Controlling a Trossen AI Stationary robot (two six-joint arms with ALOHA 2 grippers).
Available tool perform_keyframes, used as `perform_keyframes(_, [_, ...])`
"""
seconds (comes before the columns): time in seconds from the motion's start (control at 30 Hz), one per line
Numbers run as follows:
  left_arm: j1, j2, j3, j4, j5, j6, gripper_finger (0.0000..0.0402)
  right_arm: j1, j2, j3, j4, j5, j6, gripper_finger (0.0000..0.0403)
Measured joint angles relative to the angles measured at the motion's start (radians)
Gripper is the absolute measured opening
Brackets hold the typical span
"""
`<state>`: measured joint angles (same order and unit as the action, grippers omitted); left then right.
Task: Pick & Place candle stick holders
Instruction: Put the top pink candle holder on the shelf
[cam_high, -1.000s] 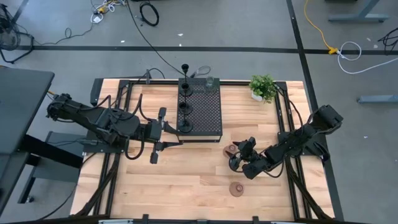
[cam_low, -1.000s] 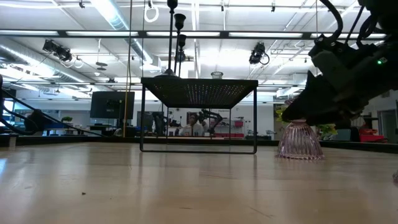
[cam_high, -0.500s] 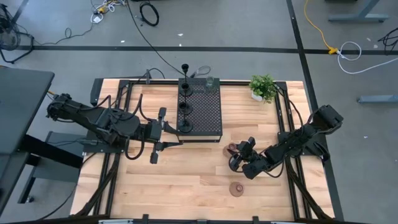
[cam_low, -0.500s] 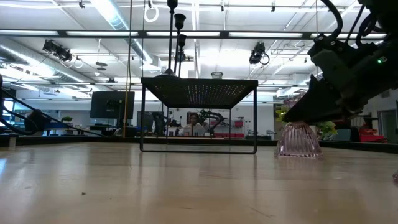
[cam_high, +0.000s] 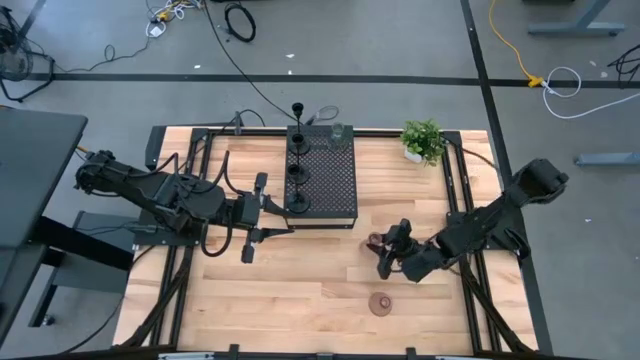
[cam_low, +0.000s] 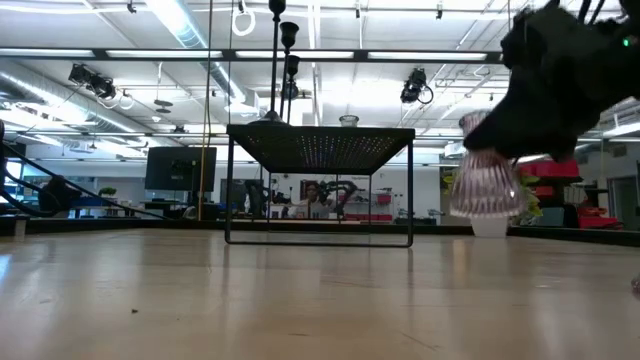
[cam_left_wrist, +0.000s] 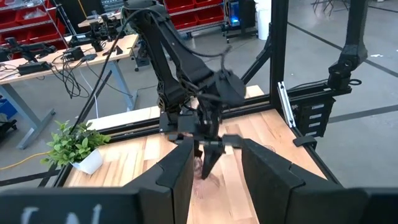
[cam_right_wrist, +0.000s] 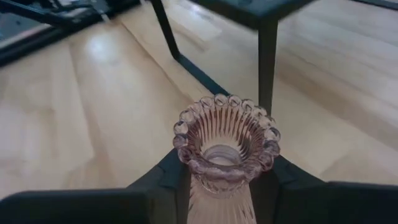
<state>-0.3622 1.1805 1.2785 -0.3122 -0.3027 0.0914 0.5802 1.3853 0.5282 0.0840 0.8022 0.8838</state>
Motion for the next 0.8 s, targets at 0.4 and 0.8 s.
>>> perform_keyframes(0.4, [0.000,0.000,0.000,-0.013,0.000,0.000,0.0138,-0.001,-0.345,0.027,-0.263,-0.087,-0.067,0.0109])
perform_keyframes(0.8, [0.000,0.000,0.000,-0.015,0.000,0.000,0.0138,-0.114,-0.391,0.410,-0.687,-0.016,-0.310,0.0109])
